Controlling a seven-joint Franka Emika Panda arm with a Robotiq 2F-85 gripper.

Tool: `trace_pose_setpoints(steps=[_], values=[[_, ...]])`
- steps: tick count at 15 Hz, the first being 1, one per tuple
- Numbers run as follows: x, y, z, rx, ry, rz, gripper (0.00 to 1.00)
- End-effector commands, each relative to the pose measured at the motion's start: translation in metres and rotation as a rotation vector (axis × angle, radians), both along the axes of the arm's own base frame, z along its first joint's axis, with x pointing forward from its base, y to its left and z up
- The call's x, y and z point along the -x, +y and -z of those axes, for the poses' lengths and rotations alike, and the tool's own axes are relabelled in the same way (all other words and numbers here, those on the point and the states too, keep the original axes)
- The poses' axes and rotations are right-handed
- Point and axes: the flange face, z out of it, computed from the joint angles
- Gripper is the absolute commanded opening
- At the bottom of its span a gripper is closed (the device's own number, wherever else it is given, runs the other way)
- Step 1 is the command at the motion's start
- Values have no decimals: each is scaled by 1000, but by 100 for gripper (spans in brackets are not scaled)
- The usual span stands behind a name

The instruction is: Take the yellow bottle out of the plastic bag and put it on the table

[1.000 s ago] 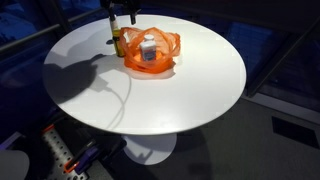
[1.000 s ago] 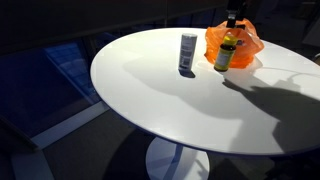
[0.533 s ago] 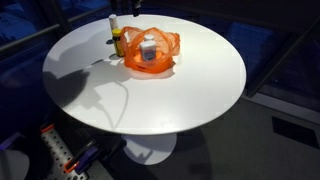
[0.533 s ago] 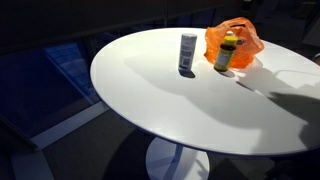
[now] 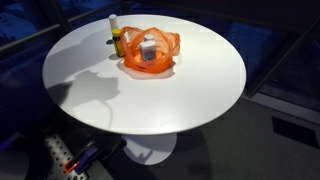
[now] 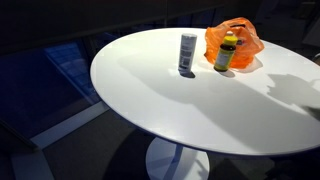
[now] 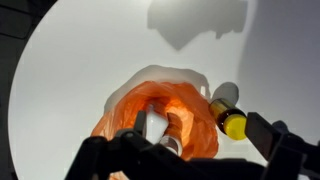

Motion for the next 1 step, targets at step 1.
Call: trace_pose_setpoints(steps=[1], values=[[0,0,0,0,2,0,100]])
